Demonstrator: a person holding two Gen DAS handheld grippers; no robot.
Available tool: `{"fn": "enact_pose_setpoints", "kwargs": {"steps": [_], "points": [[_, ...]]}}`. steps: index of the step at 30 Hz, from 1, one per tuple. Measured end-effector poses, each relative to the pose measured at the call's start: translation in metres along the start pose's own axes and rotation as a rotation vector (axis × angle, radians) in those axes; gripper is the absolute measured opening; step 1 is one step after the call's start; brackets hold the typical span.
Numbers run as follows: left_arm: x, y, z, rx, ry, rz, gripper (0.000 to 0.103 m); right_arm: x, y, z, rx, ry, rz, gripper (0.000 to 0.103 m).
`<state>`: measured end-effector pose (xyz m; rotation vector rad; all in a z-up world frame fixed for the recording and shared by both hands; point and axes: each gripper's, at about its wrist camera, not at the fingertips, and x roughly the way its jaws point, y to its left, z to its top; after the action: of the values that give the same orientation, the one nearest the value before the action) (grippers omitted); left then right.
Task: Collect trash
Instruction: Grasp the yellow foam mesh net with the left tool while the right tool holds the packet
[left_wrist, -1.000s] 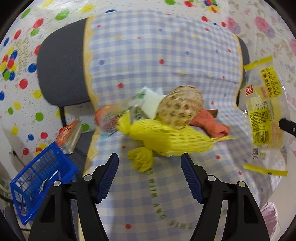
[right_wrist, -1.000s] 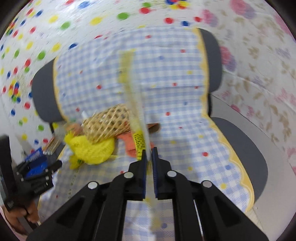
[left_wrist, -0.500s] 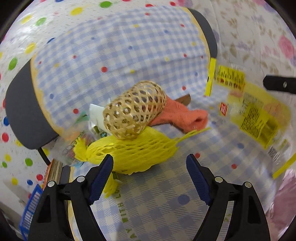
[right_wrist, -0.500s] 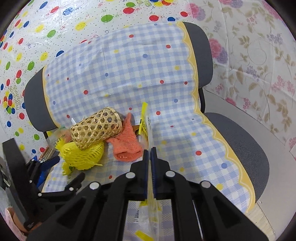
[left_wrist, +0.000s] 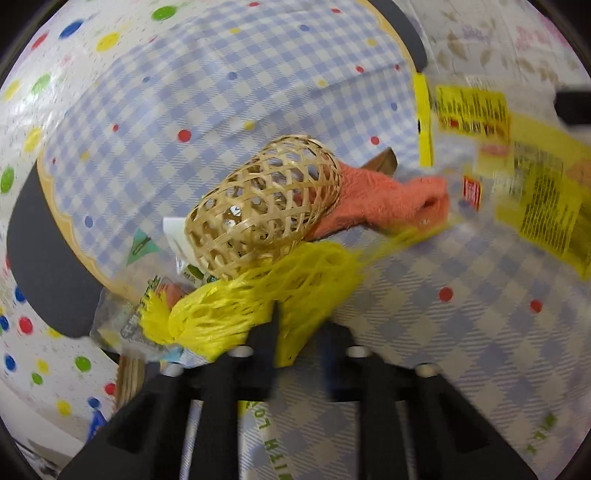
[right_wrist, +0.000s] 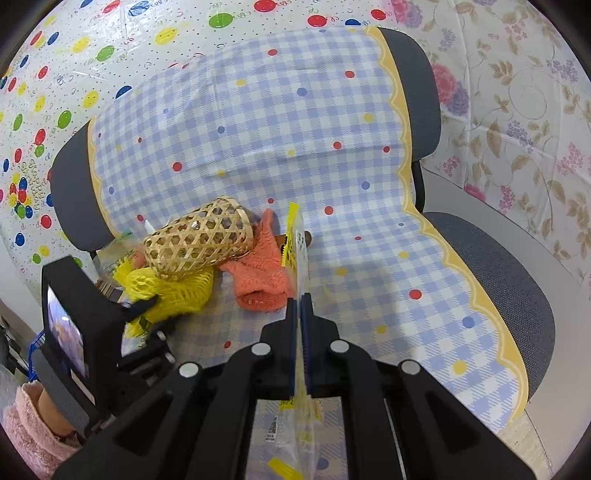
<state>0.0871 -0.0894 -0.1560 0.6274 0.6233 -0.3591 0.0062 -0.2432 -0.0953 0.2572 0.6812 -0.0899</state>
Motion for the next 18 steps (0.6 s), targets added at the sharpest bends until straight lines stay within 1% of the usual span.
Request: {"fn": "enact_pose_setpoints", "kwargs": {"steps": [4,5,7,10,14,18], "points": [[-0.037,0.031,0.004,-0.159,-0.076,-0.109,0.008,-0.01,0.003,-0.001,-0.006,-0.015,0.008,0.003],[-0.049,0.041,0.005,-0.2,-0.1,-0.129,0.008,-0.014,0.004,-0.001,-0.007,-0.02,0.01,0.003],[-0.067,0.057,0.008,-0.247,-0.136,-0.158,0.008,-0.022,0.006,-0.002,-0.011,-0.034,0.015,0.003],[-0.097,0.073,0.009,-0.287,-0.192,-0.176,0.007,-0.032,0.008,-0.002,-0.012,-0.053,0.018,0.004],[-0.123,0.073,0.008,-0.309,-0.234,-0.183,0.007,-0.041,0.008,-0.004,-0.005,-0.068,0.02,0.003],[-0.138,0.054,0.004,-0.296,-0.259,-0.13,0.007,-0.053,0.005,-0.01,-0.008,-0.089,0.011,0.004]]}}
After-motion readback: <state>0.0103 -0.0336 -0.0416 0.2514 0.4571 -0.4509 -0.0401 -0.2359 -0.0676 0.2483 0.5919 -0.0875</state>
